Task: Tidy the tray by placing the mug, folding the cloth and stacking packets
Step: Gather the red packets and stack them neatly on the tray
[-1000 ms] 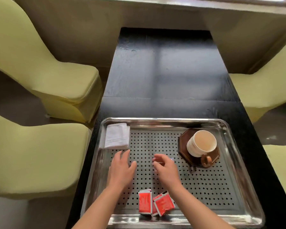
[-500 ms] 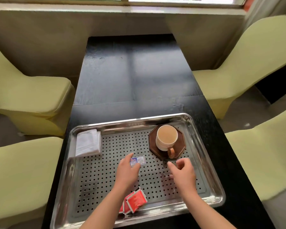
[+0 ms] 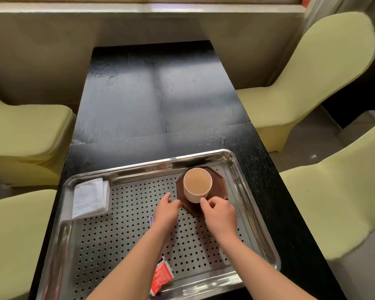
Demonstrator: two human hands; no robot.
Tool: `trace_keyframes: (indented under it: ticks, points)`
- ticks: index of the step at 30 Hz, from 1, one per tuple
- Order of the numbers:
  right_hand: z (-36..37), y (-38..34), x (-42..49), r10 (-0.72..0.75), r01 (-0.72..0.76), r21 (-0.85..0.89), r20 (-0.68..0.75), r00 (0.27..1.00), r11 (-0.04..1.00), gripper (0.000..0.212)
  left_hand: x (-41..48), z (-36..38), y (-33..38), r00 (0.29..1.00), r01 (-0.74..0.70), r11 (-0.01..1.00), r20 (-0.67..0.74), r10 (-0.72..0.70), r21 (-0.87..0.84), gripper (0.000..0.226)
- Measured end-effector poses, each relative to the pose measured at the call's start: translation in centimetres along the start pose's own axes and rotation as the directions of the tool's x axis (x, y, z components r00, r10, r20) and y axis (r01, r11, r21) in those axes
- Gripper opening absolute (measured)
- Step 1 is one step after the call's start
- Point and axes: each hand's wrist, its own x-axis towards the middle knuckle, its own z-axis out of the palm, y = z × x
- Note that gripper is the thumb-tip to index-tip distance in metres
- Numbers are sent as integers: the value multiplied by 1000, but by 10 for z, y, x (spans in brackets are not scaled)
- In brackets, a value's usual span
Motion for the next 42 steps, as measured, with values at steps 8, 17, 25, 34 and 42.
trace_keyframes:
  ticks: [8,17,25,34,42]
  points:
    - [-12,15,8,-36,37,14,-37,999,999,45,10,10,2,1000,-22,999,-17,22,-33,50]
    - [-17,22,7,-30,36,136,-52,998,990,38,7,12,4,1000,-2,997,-10,2,-75,64]
    - [-22,35,35,165,-170,164,46,985,972,47,10,11,7,1000,-8,998,1,8,-66,69]
    - [-20,45,48,248,-269,289,108,963,919,49,6,19,4,999,-29,995,40,33,-95,57]
    - [-28,49,50,260,-269,306,69,963,913,49,1,31,5,995,-65,989,63,73,-131,39]
